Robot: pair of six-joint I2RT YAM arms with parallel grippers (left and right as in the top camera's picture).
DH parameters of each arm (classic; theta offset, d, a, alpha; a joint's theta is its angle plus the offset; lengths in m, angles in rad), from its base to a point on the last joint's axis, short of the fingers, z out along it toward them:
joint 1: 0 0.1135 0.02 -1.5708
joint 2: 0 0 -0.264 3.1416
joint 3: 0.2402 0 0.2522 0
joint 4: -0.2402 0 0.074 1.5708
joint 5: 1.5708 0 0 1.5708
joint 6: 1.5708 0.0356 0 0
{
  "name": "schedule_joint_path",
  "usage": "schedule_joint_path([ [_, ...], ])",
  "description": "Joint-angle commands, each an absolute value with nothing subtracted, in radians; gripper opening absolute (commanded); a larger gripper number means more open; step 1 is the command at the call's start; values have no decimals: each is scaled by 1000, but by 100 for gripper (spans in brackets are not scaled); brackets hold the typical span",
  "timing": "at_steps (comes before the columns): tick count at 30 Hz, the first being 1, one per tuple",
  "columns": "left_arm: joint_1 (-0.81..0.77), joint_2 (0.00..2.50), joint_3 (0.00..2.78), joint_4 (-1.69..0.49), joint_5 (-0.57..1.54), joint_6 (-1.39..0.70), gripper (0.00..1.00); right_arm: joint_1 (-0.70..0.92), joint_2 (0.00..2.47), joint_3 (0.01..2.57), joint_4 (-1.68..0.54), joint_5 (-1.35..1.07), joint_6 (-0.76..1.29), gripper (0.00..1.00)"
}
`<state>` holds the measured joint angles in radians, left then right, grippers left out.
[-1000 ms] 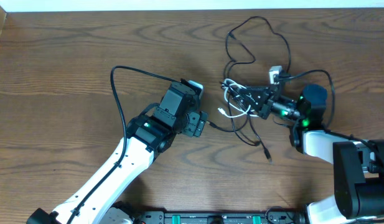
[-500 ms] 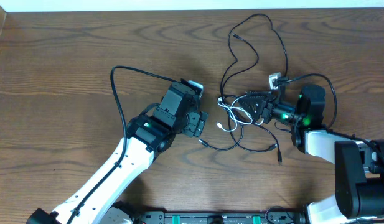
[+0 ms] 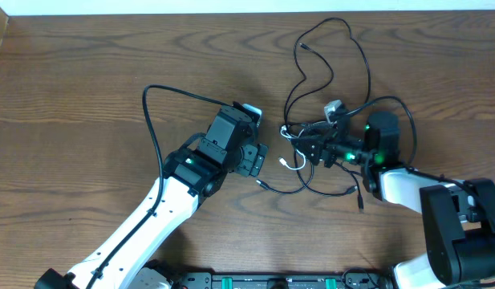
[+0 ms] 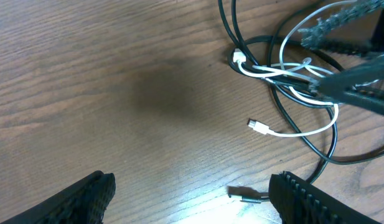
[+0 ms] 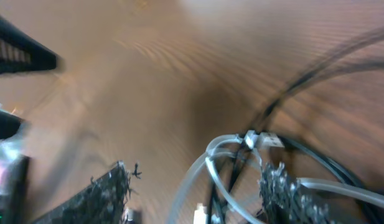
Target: Untangle cables
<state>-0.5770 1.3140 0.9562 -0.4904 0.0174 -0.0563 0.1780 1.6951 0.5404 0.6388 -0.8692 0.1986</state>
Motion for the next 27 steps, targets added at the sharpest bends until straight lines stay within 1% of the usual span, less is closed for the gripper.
schedule_joint_path([
  [1,-573,1321,965,-492,15,-65,84,190,1700,541,621,-682,143,67],
  [9,-573,1321,965,-492,15,-65,84,183,1700,541,709,-678,320,66],
  [13,-573,1321,965,-492,15,-65,84,152,1700,541,693,-641,426,65],
  [15,-573,1321,965,-492,15,-65,84,135,1700,541,657,-630,421,64],
  [18,-573,1321,965,-492,15,-65,84,120,1700,541,585,-627,316,65],
  [20,-573,1321,965,-492,15,-65,84,118,1700,541,525,-627,178,66],
  [22,-573,1321,965,-492,15,-65,84,120,1700,541,482,-628,88,68],
  [27,-573,1321,965,-492,15,-65,84,120,1700,541,418,-628,-44,70],
])
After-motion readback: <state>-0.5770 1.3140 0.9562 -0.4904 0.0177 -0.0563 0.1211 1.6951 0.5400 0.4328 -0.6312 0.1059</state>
